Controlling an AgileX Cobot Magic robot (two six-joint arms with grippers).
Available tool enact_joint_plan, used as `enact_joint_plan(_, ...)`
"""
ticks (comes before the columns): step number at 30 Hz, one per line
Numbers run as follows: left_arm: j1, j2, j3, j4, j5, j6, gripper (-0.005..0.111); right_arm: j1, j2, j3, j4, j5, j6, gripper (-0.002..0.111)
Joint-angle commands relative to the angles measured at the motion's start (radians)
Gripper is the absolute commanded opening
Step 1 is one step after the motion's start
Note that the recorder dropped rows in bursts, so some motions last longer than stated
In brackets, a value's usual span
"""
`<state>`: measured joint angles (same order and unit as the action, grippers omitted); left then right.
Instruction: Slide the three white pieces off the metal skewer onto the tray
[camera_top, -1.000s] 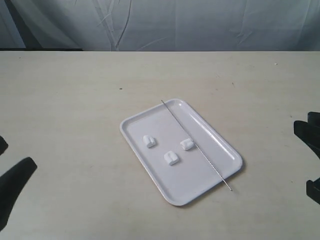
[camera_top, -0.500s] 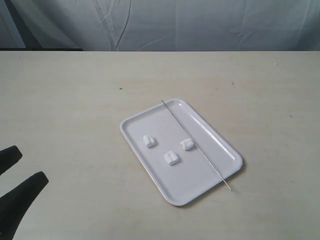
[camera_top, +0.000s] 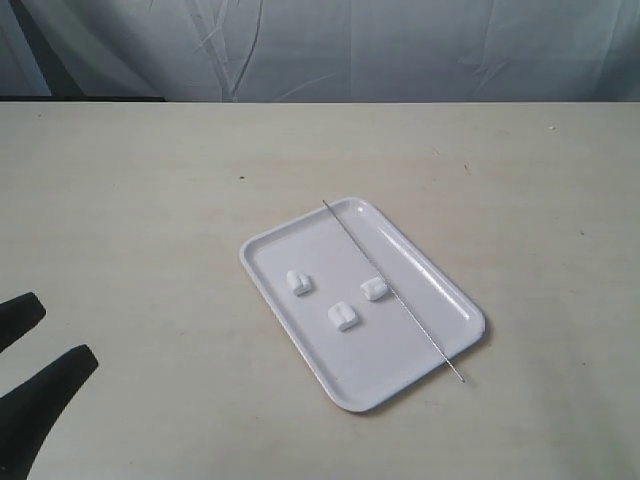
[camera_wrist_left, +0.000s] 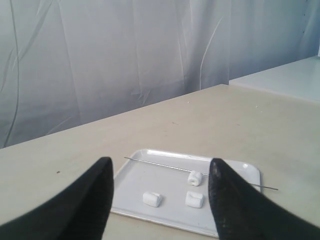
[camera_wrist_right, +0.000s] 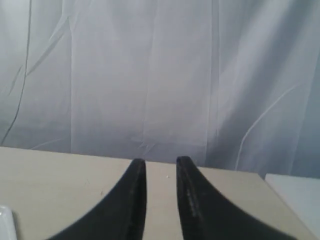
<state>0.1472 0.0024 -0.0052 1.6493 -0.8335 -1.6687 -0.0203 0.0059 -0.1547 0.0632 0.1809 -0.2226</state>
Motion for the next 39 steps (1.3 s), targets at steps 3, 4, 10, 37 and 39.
enact_joint_plan(3, 0.000, -0.002, 0.005, -0.009, -0.004, -0.002, 0.054, -0.008, -0.006, 0.155, -0.004, -0.060, 0.133, 0.022)
enact_joint_plan(4, 0.000, -0.002, 0.005, -0.009, -0.004, -0.002, 0.054, -0.008, -0.006, 0.155, 0.001, -0.063, 0.162, 0.022)
enact_joint_plan(10, 0.000, -0.002, 0.005, -0.009, -0.004, -0.002, 0.054, -0.008, -0.006, 0.155, -0.107, 0.049, 0.207, 0.022)
enact_joint_plan(37, 0.000, -0.002, 0.005, -0.009, -0.004, -0.002, 0.054, -0.008, -0.006, 0.155, -0.085, 0.174, 0.282, 0.022)
enact_joint_plan(39, 0.000, -0.002, 0.005, -0.009, -0.004, -0.002, 0.054, -0.008, -0.006, 0.155, -0.080, 0.174, 0.282, 0.022)
